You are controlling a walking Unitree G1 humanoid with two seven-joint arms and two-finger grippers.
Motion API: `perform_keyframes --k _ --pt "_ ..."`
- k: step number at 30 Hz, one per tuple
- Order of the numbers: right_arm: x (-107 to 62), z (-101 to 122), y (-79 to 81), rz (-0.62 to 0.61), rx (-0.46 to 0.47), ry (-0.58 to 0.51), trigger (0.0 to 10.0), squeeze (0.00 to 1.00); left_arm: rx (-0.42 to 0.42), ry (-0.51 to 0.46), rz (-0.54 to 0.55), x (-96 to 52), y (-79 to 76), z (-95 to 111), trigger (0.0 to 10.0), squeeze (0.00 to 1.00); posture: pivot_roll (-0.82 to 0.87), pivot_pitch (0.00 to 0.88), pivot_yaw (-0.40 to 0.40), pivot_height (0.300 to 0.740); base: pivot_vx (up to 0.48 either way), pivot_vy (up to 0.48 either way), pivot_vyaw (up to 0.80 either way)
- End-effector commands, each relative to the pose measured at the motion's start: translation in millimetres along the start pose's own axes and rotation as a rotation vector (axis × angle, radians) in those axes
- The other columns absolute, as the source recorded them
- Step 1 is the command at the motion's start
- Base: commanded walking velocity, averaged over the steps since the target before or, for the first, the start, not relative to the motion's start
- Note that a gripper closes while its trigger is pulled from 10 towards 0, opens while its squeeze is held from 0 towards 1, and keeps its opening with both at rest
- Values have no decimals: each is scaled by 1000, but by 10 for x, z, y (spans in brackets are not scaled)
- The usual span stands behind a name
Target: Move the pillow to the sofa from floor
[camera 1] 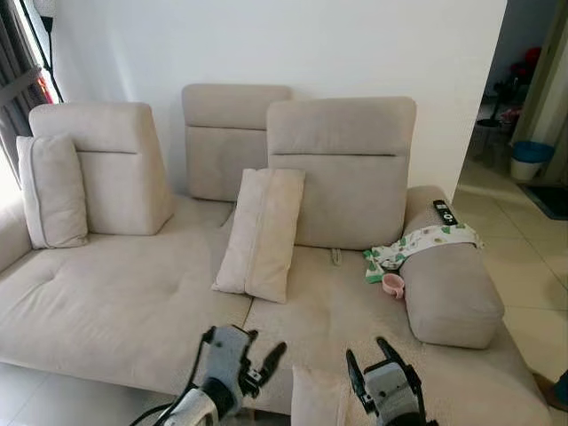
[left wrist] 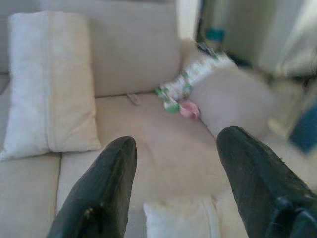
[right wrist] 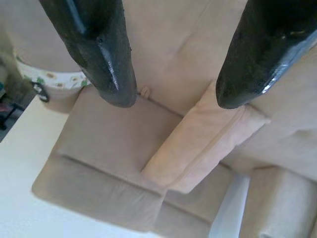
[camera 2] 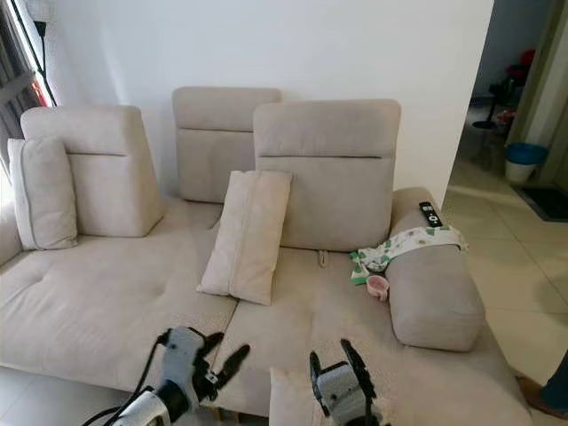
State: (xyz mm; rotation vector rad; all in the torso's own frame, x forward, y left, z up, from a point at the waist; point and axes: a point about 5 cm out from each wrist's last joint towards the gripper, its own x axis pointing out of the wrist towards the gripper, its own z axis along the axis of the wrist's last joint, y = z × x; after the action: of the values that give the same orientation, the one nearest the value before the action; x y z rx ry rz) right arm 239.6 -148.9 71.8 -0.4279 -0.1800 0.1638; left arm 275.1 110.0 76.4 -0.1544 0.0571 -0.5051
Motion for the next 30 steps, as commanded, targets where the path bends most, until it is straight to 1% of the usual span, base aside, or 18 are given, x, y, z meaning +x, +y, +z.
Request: perform_keyframes --k 1,3,5,8,17,30 --pt "-14 10 6 -10 3 -10 10000 0 -49 -9 -4 -24 21 -36 10000 0 75 0 88 740 0 0 0" --pt "-29 14 10 -11 12 -13 10000 0 -55 -3 6 -21 9 -50 10000 0 76 0 86 740 0 0 0" --pt "-45 14 24 -3 23 -15 10000 0 -35 10 17 -23 0 -71 10000 0 75 0 86 740 0 0 0" --pt "-50 10 34 5 31 -15 10000 0 -34 16 19 -25 1 -84 10000 0 75 0 86 740 0 0 0" --pt "-43 -13 15 -9 30 -14 10000 0 -28 16 31 -21 59 -94 10000 0 77 0 88 740 0 0 0" --pt "-39 -38 2 -9 37 -12 10000 0 0 28 30 -27 81 -108 10000 0 78 0 85 740 0 0 0"
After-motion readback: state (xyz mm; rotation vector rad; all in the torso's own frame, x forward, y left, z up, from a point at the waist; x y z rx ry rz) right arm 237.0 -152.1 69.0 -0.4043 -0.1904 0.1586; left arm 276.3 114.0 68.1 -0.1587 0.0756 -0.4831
